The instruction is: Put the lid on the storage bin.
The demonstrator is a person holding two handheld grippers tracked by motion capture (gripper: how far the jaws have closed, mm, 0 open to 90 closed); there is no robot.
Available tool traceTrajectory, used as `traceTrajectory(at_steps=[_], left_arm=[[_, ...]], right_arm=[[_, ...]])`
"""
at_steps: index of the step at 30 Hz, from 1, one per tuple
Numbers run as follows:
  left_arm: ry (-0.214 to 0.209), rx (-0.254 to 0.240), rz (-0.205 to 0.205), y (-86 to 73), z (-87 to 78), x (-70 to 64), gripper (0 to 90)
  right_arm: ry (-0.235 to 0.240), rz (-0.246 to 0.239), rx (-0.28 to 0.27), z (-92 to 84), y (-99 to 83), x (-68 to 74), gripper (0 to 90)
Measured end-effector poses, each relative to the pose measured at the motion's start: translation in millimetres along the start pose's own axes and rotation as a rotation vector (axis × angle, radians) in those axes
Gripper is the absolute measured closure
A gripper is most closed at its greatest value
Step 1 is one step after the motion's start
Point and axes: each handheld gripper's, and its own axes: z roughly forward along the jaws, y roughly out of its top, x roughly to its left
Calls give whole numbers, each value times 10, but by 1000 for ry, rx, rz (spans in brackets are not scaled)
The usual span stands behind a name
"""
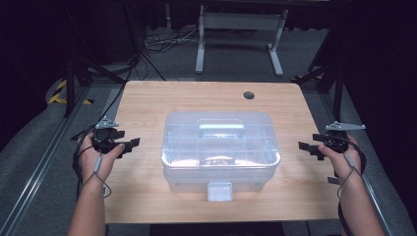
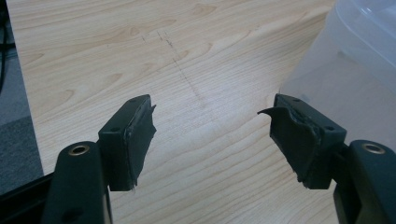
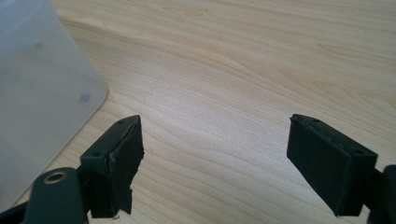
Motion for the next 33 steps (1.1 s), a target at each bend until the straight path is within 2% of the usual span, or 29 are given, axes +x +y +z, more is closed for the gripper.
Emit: traceTrajectory(at_steps=[7,8,13,15,20,22,24,25,27,30,31,33], left_arm=[[-6,13,8,-21,48,7,289],[-9,15,7,-25,54,6,282],[-20,24,20,-46,86,10,239],[-36,34,28,-59,104,12,210],[-42,44,32,-76,135,17,206],[-42,50,38,-87,149,29,206],[-44,54,39,-95,160,33,203],[-43,61,53,-97,166,35,202],[-36,67,64,-102,176,24,200],[-47,73,70,-109,199,23,189],[-49,82,88,-111,204,36,186],[-51,91,79,-126,220,35,183]], right_arm=[[13,-9,11,144,-87,-49,190],[15,-24,13,163,-99,-60,189],[29,-39,24,224,-149,-56,169],[36,-60,16,258,-178,-56,163],[53,-67,27,299,-226,-31,160],[65,-94,42,328,-252,-19,154],[67,-98,67,342,-273,-4,154],[67,-110,71,354,-281,-3,154],[69,-114,80,370,-301,3,154],[70,-113,92,396,-334,-10,154],[69,-111,94,401,-344,-17,154],[60,-112,110,411,-374,-33,154]])
